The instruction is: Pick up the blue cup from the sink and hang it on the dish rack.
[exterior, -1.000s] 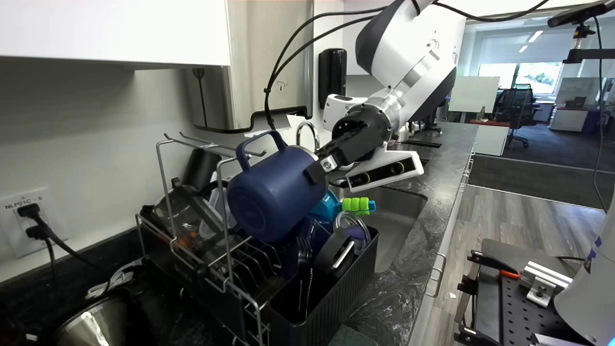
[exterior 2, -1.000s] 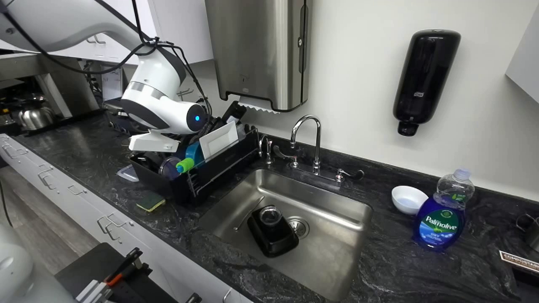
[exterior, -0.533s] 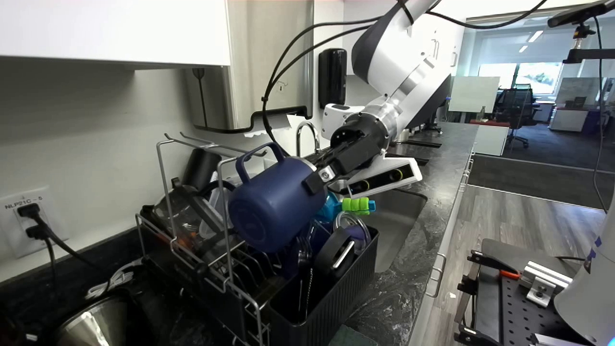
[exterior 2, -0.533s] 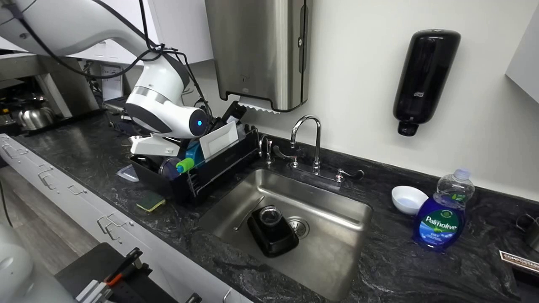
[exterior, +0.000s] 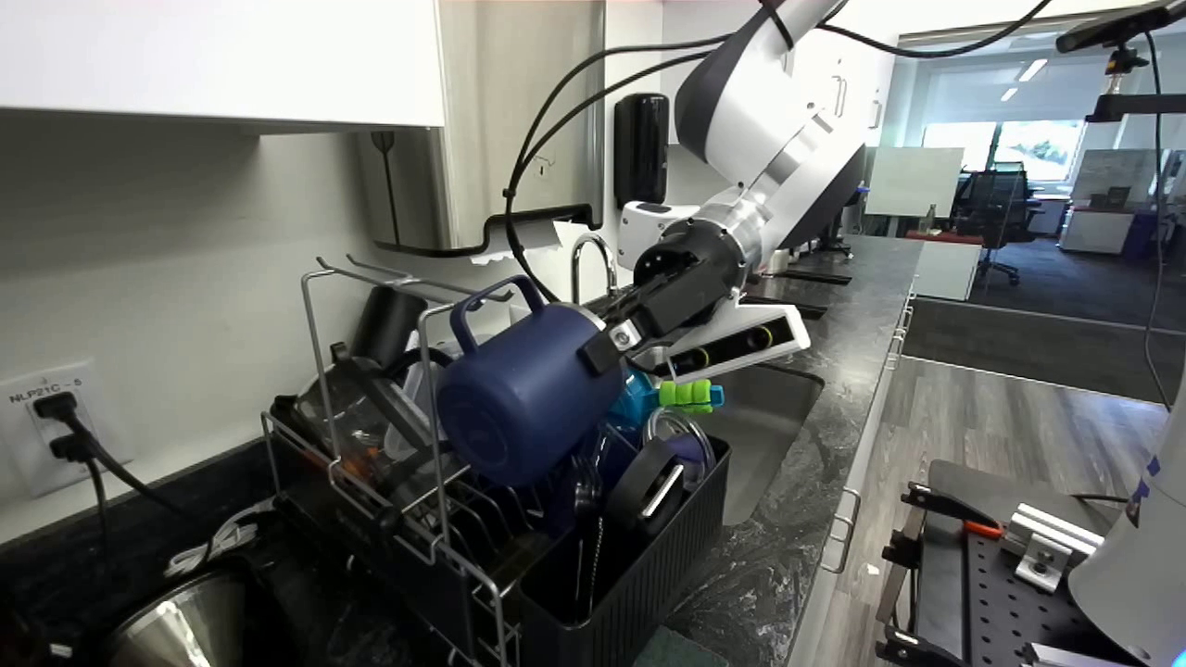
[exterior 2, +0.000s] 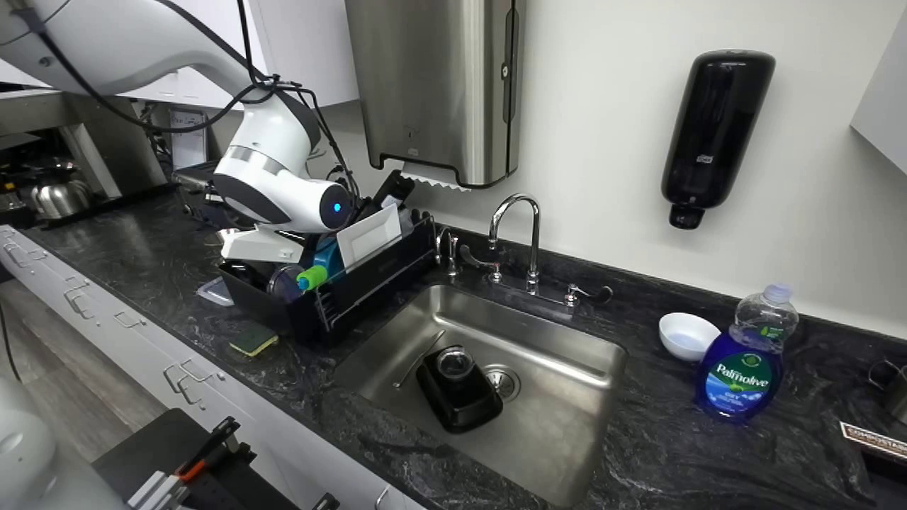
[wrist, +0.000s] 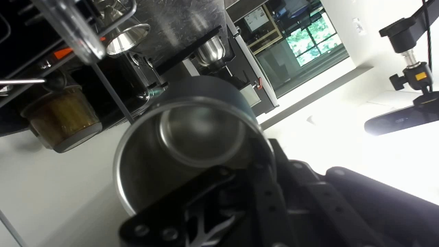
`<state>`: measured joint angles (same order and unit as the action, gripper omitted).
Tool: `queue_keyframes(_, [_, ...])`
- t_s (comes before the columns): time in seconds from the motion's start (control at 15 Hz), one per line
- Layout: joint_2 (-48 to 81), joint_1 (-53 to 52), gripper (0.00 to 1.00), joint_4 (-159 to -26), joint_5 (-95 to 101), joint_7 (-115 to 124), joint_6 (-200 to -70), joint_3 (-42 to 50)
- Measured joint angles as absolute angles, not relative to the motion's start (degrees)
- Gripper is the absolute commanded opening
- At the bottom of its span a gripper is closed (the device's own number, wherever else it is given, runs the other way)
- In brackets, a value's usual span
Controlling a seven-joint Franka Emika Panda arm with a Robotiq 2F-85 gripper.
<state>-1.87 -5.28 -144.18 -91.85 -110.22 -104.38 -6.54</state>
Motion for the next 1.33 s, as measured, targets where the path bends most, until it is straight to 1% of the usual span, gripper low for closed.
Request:
queue_keyframes(0.8, [-0.12, -5.28, 0.02, -142.26, -91.84, -109.43, -104.21, -6.49])
queue_keyframes(0.87, [-0.03, -5.28, 0.32, -142.18, -91.84, -109.41, -104.20, -6.49])
queue_keyframes(0.93, [0.08, -5.28, 0.33, -142.08, -91.84, -109.37, -104.18, -6.49])
queue_keyframes(1.0, [0.18, -5.28, 0.37, -141.99, -91.84, -109.31, -104.13, -6.49])
queue_keyframes(1.33, [0.26, -5.28, 0.74, -141.22, -91.82, -109.24, -104.02, -6.44])
